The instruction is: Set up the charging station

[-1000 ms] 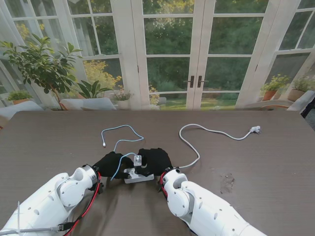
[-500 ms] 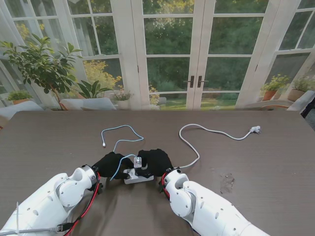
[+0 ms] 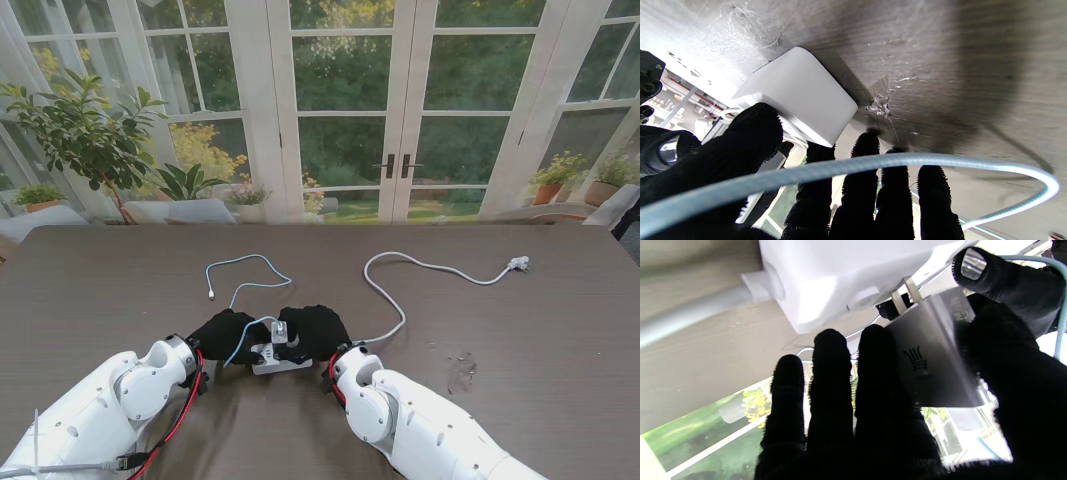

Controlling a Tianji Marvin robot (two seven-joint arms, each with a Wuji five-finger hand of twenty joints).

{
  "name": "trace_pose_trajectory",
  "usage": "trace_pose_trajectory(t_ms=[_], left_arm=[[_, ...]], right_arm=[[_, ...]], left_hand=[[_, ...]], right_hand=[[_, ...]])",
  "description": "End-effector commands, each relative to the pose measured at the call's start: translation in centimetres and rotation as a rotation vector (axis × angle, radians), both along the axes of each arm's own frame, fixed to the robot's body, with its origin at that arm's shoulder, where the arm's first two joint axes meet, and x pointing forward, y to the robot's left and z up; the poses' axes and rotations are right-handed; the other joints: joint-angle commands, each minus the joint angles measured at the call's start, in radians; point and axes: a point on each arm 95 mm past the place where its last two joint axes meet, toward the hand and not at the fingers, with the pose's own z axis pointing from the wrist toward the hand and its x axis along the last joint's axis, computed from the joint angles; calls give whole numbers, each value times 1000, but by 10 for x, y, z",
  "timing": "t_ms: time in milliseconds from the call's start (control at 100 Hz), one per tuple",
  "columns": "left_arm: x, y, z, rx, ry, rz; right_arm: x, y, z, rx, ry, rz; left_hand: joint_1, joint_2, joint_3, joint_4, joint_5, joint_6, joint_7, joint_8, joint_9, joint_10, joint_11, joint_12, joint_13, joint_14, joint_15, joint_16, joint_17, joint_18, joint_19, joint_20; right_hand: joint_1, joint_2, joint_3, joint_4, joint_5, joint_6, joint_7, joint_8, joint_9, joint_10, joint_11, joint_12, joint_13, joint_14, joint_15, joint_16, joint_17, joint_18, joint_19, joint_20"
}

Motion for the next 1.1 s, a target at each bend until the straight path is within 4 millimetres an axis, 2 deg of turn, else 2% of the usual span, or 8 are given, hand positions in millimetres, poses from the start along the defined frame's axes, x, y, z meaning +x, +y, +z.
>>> trace_pose_trajectory(t_ms=[0,230,550,710,880,1090], left_arm=[[-7,2,-12,25,44,-9],[-7,2,-13,23,43,-8],[-8,2,-13,23,46,-7],[-8,3,-12,23,47,-7],[-9,3,-12,22,48,-6],[-10,4,-12,24,49,-4]], right_arm=[[-6,4,-7,-3,24,13],[-6,4,-7,-9,24,24],[-6,4,-9,-24,6,38],[-7,5,-10,-23,-10,37],[-7,5,-12,-19,-20,26],[-5,4,-15,-35,-26,37]], left_hand=[[15,8,6,-17,48,-45,35,11,27,-11,9,18,56,34,58,19,6,-41,38,16],[16,6,4,-20,51,-46,36,11,31,-11,10,19,60,39,69,25,14,-45,61,27],[12,10,1,-20,53,-45,35,11,34,-8,9,19,61,40,72,28,16,-46,71,33],[7,16,-1,-15,51,-41,32,10,31,-8,8,19,58,41,71,29,15,-46,74,36],[-5,24,-1,-3,52,-39,25,6,32,-8,7,19,58,41,72,30,17,-50,77,39],[-11,27,-2,8,57,-36,17,1,33,-7,7,20,58,43,76,33,17,-52,86,46]], right_hand=[[84,142,181,46,211,-270,238,31,6,-84,-33,-9,21,-22,9,-958,9,-39,31,-2],[85,135,187,45,215,-266,237,34,14,-86,-36,-4,46,-31,33,-945,50,-54,92,11],[87,131,190,45,221,-259,237,35,25,-89,-33,2,59,-41,44,-939,57,-58,103,9],[87,93,225,39,254,-243,250,52,88,-99,-24,10,113,-66,87,-919,117,-107,141,7],[89,52,265,28,297,-228,247,117,157,-93,-22,35,179,-68,137,-888,202,-181,185,-17],[89,20,283,17,324,-230,236,156,195,-96,-33,46,205,-69,153,-871,242,-208,186,-36]])
